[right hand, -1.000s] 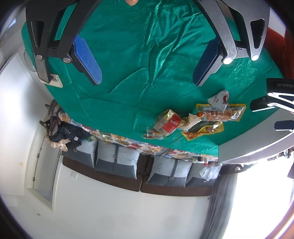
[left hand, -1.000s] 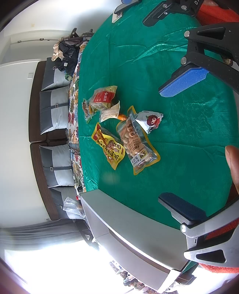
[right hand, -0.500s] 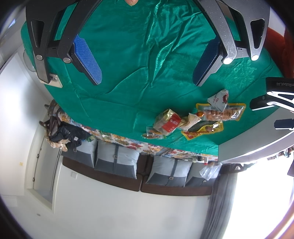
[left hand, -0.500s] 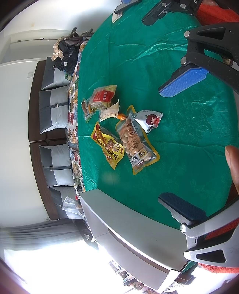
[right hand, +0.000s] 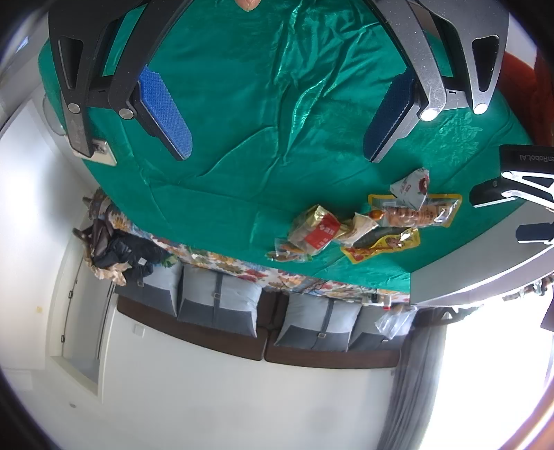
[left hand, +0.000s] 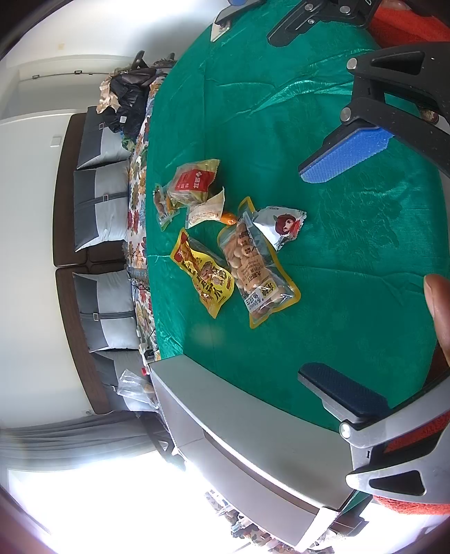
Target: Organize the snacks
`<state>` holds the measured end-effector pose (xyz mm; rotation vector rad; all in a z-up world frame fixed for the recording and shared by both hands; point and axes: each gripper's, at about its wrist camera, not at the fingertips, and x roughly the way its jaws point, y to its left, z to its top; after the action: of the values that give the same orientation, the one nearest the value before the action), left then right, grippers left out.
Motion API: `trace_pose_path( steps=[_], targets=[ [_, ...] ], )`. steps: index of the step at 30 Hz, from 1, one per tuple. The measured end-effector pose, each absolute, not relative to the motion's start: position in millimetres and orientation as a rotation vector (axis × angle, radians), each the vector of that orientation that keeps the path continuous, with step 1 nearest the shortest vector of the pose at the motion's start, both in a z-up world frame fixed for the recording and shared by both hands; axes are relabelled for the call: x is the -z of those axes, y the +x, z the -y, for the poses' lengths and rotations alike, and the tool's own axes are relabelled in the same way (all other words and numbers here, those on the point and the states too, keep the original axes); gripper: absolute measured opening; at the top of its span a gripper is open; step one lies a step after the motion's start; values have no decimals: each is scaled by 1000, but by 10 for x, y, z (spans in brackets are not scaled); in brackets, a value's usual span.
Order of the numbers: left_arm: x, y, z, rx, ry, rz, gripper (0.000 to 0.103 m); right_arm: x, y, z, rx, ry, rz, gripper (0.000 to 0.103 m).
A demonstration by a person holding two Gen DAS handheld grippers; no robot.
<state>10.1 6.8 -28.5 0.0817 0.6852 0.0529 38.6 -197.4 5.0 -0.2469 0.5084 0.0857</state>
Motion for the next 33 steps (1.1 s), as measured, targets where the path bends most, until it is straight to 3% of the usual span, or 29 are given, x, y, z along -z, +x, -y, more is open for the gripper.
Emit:
trace_pose_path(
  steps=[33],
  targets=[
    [271,92,-83,-66,83,-687,103,-68,394,1964,-88,-245,-506,101]
  ],
)
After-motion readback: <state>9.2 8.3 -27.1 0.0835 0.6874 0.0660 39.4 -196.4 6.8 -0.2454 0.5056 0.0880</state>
